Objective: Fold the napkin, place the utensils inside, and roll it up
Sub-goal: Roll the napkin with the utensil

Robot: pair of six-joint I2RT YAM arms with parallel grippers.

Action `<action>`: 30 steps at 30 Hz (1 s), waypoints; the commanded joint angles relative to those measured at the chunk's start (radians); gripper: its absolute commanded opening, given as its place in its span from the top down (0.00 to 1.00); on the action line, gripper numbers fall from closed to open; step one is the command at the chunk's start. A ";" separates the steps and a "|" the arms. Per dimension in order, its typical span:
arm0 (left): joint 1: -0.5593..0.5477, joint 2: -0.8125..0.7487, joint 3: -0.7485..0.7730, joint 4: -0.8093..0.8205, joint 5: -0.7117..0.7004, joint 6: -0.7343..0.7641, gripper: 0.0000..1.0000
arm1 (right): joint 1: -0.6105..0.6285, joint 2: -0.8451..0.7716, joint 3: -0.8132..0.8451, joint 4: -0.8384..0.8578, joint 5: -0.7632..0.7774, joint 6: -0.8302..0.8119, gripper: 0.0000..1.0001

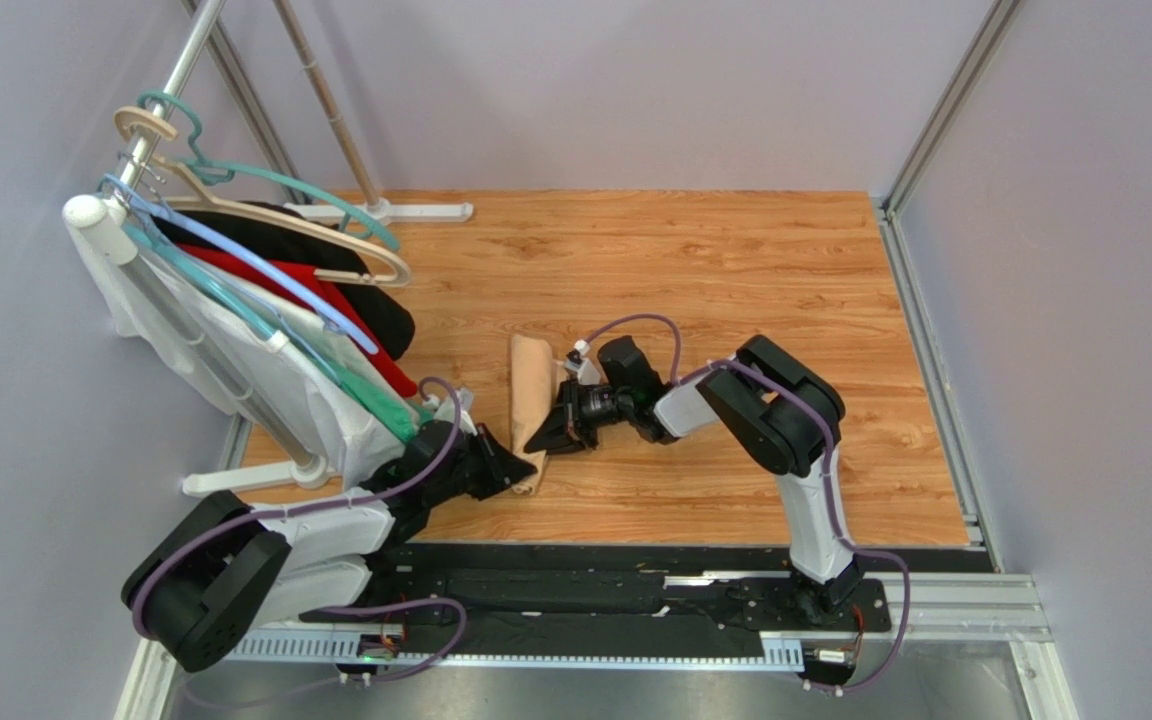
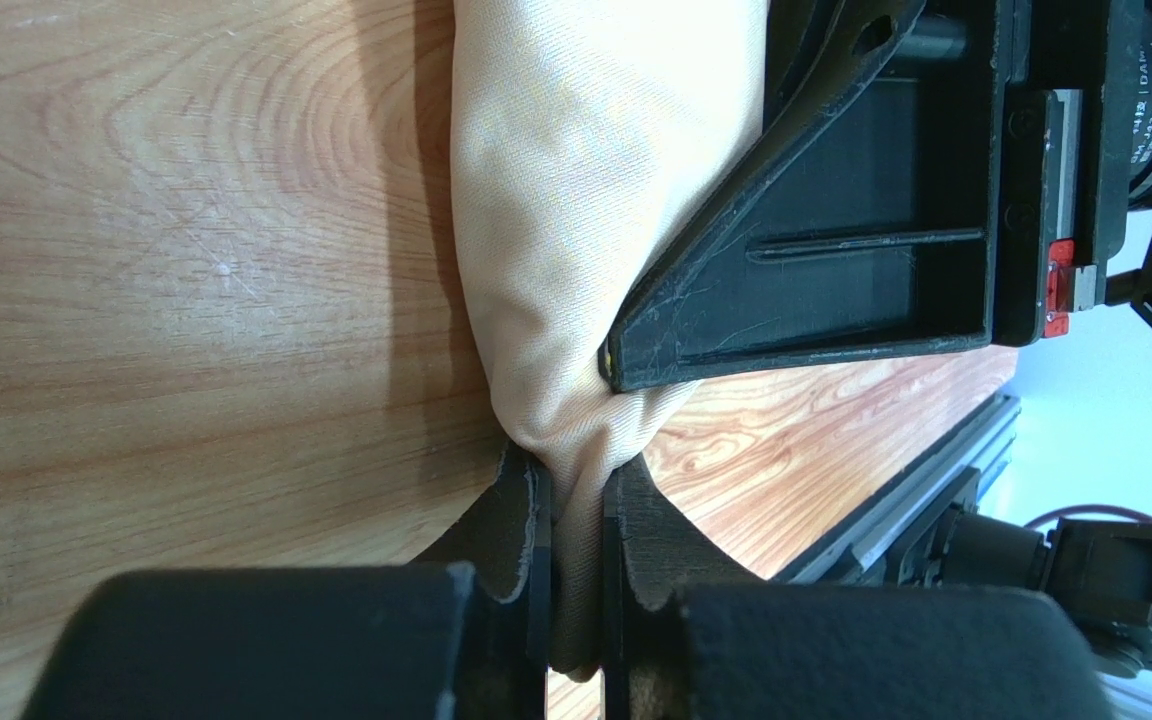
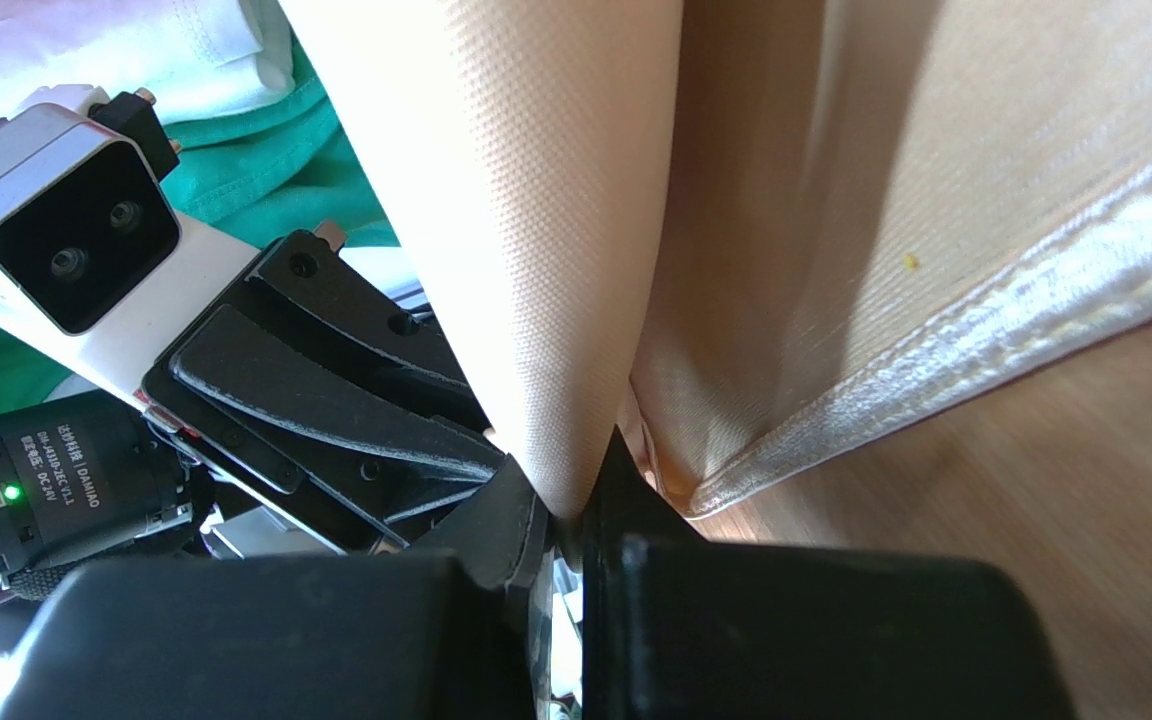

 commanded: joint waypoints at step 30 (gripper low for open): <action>-0.021 -0.289 -0.071 -0.201 0.132 -0.027 1.00 | -0.154 -0.258 0.186 -0.850 0.485 -0.671 0.47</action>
